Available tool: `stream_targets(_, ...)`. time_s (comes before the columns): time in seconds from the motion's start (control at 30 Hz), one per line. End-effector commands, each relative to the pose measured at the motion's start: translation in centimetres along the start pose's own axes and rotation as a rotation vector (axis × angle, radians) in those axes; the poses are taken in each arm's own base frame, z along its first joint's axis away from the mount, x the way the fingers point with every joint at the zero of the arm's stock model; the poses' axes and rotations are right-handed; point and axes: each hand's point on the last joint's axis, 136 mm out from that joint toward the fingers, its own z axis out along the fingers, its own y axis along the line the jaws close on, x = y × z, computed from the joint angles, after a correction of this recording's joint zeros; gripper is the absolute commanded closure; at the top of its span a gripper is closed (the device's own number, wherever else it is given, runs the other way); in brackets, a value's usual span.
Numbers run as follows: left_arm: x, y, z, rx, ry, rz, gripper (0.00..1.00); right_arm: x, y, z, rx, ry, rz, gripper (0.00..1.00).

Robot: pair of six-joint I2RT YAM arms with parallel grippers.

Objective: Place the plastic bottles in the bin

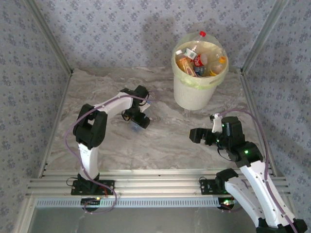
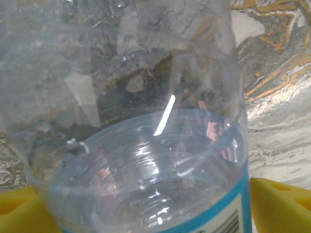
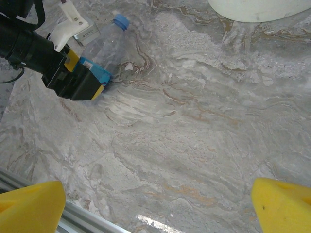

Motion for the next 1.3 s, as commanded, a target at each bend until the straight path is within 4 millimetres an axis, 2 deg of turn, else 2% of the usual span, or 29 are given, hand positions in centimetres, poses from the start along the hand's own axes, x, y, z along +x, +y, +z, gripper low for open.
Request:
stream_targets(0.0,0.4,-0.2,-0.4,0.0,0.037,-0.058,0.09,0.0,-0.5,0.0,0.019,-0.013,0.038,0.0)
stream_targets(0.23,0.7,-1.2,0.1,-0.005,0.066,-0.093,0.1,-0.6,-0.5,-0.3,0.031,-0.032,0.085,0.0)
stream_targets(0.47,1.2,-2.2,0.6,-0.065,0.092,-0.045,0.23,-1.0,-0.7,0.0,0.036,-0.052,0.126,0.0)
stream_targets(0.63,0.6,-2.9,-0.6,-0.045,0.049,-0.037,0.32,-0.9,-0.7,0.7,0.027,-0.049,0.159,0.01)
stream_targets(0.77,-0.6,-4.9,-2.0,0.073,-0.029,-0.037,0.39,-0.9,-0.8,1.0,0.025,-0.046,0.175,0.02)
stream_targets(0.87,-1.7,-7.0,-3.5,0.199,-0.095,-0.031,0.39,-0.9,-0.6,1.1,0.013,-0.048,0.175,0.02)
stream_targets(1.03,-4.0,-10.0,-7.5,0.388,-0.268,-0.033,0.38,-1.4,0.4,0.9,-0.038,-0.055,0.186,0.02)
stream_targets(1.13,-5.5,-11.3,-10.5,0.486,-0.383,-0.034,0.38,-2.6,1.7,0.4,-0.096,-0.085,0.203,0.02)
stream_targets(1.27,-6.9,-13.2,-15.6,0.613,-0.532,-0.007,0.37,-4.0,3.7,-0.8,-0.17,-0.104,0.211,0.02)
